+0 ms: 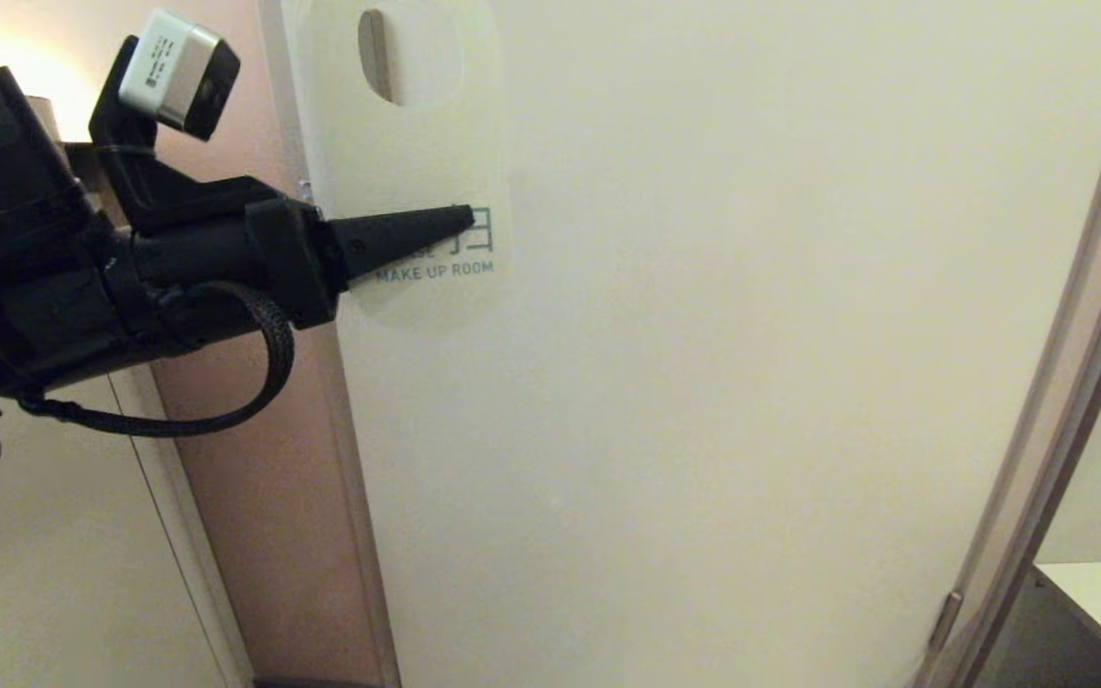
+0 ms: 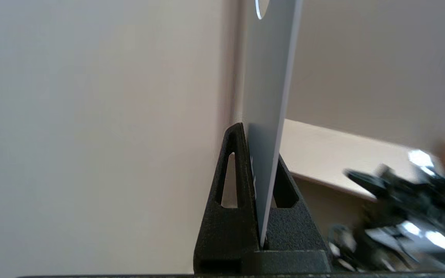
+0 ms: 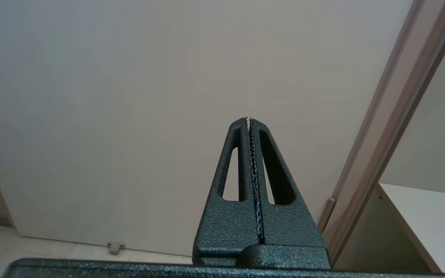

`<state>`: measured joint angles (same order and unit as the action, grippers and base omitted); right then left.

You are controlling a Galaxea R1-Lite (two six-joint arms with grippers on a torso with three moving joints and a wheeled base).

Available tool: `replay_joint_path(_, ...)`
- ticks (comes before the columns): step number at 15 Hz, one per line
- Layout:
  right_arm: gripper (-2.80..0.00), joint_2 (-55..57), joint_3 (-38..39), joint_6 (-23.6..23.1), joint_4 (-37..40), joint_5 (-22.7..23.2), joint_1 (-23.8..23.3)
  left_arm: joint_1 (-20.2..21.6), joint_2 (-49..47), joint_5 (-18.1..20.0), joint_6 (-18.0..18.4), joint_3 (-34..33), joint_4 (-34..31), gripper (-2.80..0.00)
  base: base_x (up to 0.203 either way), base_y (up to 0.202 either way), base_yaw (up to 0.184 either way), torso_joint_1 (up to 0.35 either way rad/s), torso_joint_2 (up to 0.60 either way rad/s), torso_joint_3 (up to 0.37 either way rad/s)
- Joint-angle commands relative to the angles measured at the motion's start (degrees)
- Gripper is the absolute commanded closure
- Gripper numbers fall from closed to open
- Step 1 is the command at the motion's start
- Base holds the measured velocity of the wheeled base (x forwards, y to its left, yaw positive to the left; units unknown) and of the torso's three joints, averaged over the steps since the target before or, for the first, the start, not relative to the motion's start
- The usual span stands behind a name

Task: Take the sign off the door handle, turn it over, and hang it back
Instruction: Hand it to the other hand

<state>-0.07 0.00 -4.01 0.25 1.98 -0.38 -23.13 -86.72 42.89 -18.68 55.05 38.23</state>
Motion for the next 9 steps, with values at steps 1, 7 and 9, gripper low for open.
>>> replay_joint_path(1,0.0,0.07,0.0,-0.03,0.02,0.05,-0.06,-0.03,-3.73,3.07,-0.12,1.75,0.22,0.0,0.0,0.0,0.0,0.0,0.0,0.0)
replay_joint_path(7,0.0,1.41,-0.71,-0.03,1.76,-0.03,0.03,-2.24,-10.32,5.91,-3.79,9.37,0.61,0.0,0.0,0.0,0.0,0.0,0.0,0.0)
replay_joint_path(9,0.0,1.48,-2.03,-0.36,5.0,0.04,0.03,-3.18,-12.47,6.34,-4.48,12.18,0.57,0.0,0.0,0.0,0.0,0.0,0.0,0.0)
